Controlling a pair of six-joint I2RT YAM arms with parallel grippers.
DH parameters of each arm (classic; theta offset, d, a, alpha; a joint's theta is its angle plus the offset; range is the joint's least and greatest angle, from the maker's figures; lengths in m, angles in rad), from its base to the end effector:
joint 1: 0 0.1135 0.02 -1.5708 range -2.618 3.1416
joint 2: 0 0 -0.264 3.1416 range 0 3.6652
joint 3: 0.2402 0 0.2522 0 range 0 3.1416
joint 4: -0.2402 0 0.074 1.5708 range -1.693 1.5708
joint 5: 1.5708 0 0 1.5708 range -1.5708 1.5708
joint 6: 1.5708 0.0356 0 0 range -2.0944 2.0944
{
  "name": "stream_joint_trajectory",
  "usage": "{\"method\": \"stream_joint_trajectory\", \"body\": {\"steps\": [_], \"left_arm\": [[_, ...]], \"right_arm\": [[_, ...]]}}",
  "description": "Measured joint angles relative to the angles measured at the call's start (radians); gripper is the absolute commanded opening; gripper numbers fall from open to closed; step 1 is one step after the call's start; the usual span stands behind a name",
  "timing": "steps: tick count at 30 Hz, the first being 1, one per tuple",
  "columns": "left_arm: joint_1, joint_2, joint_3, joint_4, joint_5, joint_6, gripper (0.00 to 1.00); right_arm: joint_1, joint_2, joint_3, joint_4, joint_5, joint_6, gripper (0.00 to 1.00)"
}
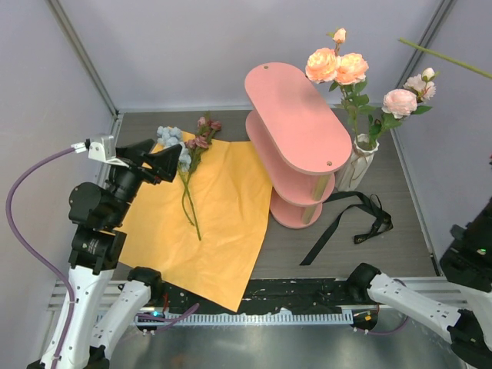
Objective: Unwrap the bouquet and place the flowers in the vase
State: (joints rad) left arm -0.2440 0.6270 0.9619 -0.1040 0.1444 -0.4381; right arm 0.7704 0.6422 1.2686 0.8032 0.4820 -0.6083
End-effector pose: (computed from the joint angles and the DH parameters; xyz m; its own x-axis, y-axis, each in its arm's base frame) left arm 0.1193 -0.0350 0.4306 0.0420 -0.4431 -0.8955 0.4338 0.8155 -0.3831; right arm 0.0020 -0.0211 0.5683 0.9089 0.1765 -0.3778 -0.0619 0.9531 0.2962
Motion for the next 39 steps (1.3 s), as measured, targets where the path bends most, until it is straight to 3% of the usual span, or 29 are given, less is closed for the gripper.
{"method": "stream_joint_trajectory", "body": {"steps": [5,9,14,18,23,31,39], "left_arm": [[0.0,0.004,-0.002,0.006,0.013,-0.004,0.96],[0.0,0.016,-0.003,0.01,0.026,-0.009,0.96],[0.0,0.025,-0.005,0.01,0.042,-0.018,0.96],[0.0,0.024,-0.015,0.013,0.05,-0.026,0.96],[0.0,0.023,-0.024,0.014,0.059,-0.032,0.96],[0.0,0.001,-0.024,0.008,0.061,-0.025,0.96],[0.0,-0.001,-0.024,0.006,0.062,-0.022,0.96]], "right_arm": [[0.0,0.067,0.33,-0.344,0.235,-0.021,0.01],[0.0,0.123,0.5,-0.634,0.372,0.011,0.01],[0.0,0.184,0.56,-0.983,0.403,0.09,0.01],[0.0,0.221,0.518,-1.141,0.349,0.117,0.01],[0.0,0.235,0.394,-1.147,0.294,0.087,0.01],[0.0,0.271,0.255,-0.996,0.281,0.006,0.01],[-0.003,0.321,0.246,-0.925,0.291,-0.019,0.01]]}}
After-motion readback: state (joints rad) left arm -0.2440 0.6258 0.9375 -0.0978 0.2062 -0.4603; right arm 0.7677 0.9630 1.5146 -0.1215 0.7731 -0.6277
